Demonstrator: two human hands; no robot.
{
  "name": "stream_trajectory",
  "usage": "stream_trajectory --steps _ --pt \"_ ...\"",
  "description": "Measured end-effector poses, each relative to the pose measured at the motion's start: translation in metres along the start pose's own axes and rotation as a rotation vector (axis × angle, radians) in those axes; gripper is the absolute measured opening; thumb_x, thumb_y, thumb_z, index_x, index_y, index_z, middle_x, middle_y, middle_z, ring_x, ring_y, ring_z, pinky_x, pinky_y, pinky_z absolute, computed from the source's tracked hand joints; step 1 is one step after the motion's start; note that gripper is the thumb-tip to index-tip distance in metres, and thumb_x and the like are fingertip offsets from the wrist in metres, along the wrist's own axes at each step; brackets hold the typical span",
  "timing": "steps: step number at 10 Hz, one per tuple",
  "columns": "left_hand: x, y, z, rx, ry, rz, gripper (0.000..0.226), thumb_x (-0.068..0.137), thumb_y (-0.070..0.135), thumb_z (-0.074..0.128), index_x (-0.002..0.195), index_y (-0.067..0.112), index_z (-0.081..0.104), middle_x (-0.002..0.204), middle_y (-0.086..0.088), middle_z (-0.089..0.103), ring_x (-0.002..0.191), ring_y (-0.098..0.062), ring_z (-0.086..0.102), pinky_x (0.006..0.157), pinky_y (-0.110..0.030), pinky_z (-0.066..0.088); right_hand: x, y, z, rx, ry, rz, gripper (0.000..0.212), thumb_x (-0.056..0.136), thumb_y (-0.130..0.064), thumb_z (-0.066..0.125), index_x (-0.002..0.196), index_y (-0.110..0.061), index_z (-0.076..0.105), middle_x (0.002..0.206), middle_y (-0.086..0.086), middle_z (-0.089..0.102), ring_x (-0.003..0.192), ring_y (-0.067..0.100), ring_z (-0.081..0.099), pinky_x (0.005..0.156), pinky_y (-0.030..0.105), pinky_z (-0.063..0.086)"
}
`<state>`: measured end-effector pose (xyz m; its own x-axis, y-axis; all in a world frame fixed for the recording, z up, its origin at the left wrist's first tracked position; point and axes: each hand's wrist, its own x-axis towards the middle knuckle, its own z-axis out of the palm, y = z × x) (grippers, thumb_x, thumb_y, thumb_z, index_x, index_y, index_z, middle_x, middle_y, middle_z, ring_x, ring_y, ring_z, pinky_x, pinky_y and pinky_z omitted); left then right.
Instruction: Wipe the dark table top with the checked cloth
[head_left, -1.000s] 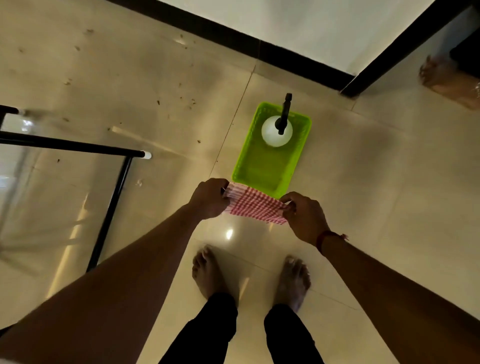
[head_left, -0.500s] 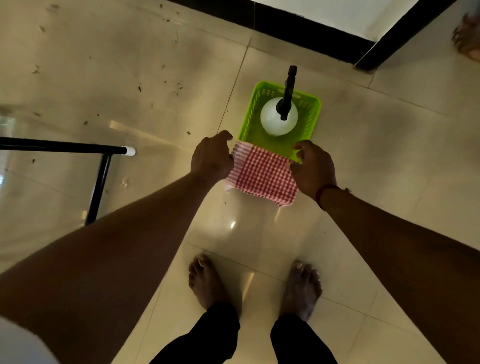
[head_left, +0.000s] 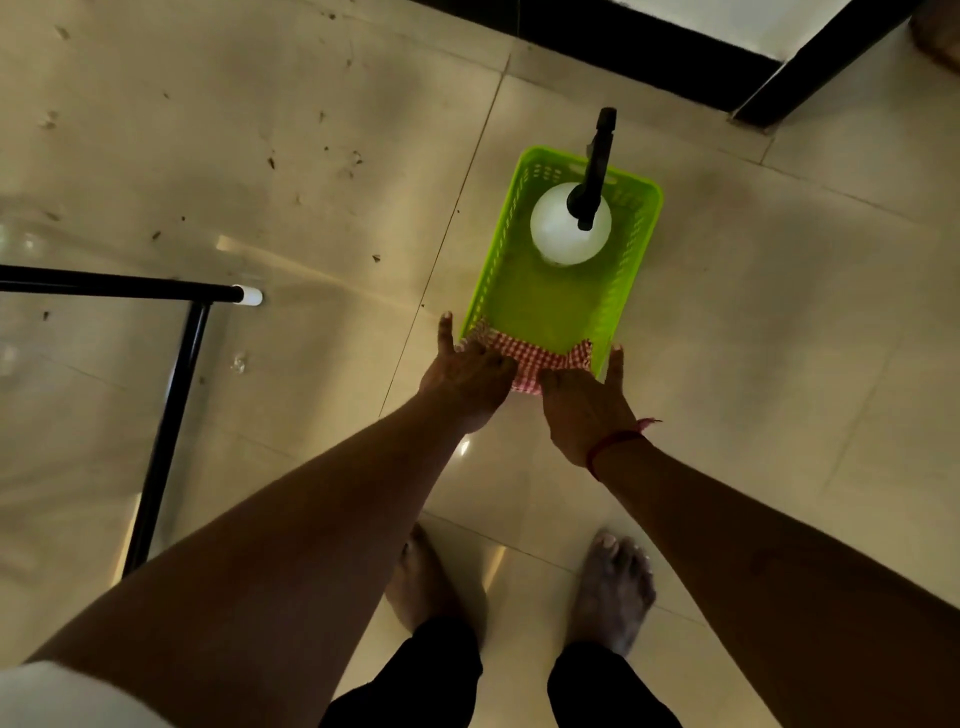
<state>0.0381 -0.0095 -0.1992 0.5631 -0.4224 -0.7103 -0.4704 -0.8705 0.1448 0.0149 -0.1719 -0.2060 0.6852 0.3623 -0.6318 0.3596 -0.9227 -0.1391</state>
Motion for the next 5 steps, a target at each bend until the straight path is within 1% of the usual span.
stream_trajectory --steps 1,2,3,4,5 --pt "-0.004 -0.003 -0.001 -0.016 0.009 0.011 0.066 0.09 0.018 0.055 0.149 0.019 0.026 0.157 -0.006 0.027 0.15 -0.031 0.01 0.102 -0.08 -0.009 -0.001 -0.002 -0.009 0.041 -0.064 0.016 0.03 0.091 -0.013 0.045 0.12 -0.016 0.05 0.106 0.0 0.064 0.109 0.021 0.058 0.112 0.068 -0.003" --pt "-0.015 -0.004 -0.014 -0.072 0.074 -0.01 0.07 0.089 0.013 0.056 0.15 0.019 0.024 0.154 -0.005 0.031 0.148 -0.027 0.017 0.101 -0.079 -0.009 -0.007 0.001 -0.019 0.131 -0.041 -0.016 0.047 0.089 -0.018 0.052 0.135 -0.018 0.04 0.12 0.0 0.062 0.119 0.021 0.055 0.111 0.067 -0.001" --pt "-0.036 -0.005 -0.034 -0.178 0.172 -0.099 0.064 0.087 0.015 0.06 0.144 0.018 0.033 0.143 -0.005 0.043 0.139 -0.024 0.033 0.107 -0.078 0.002 -0.018 0.001 -0.047 0.151 -0.002 -0.059 0.057 0.089 -0.023 0.054 0.142 -0.016 0.031 0.134 0.005 0.053 0.128 0.024 0.047 0.113 0.065 0.012" --pt "-0.062 -0.004 -0.06 -0.221 0.256 -0.222 0.065 0.088 0.023 0.059 0.146 0.015 0.029 0.149 -0.009 0.034 0.141 -0.026 0.029 0.109 -0.075 0.009 -0.033 0.004 -0.094 0.155 0.087 -0.088 0.067 0.089 -0.023 0.055 0.147 -0.011 0.023 0.144 0.01 0.042 0.136 0.028 0.037 0.111 0.06 0.024" --pt "-0.087 0.0 -0.093 -0.286 0.332 -0.378 0.07 0.09 0.03 0.055 0.149 0.014 0.021 0.158 -0.012 0.02 0.146 -0.029 0.019 0.113 -0.067 0.014 -0.047 0.004 -0.142 0.1 0.223 -0.106 0.065 0.089 -0.022 0.054 0.146 -0.008 0.026 0.145 0.014 0.04 0.136 0.031 0.035 0.106 0.056 0.032"
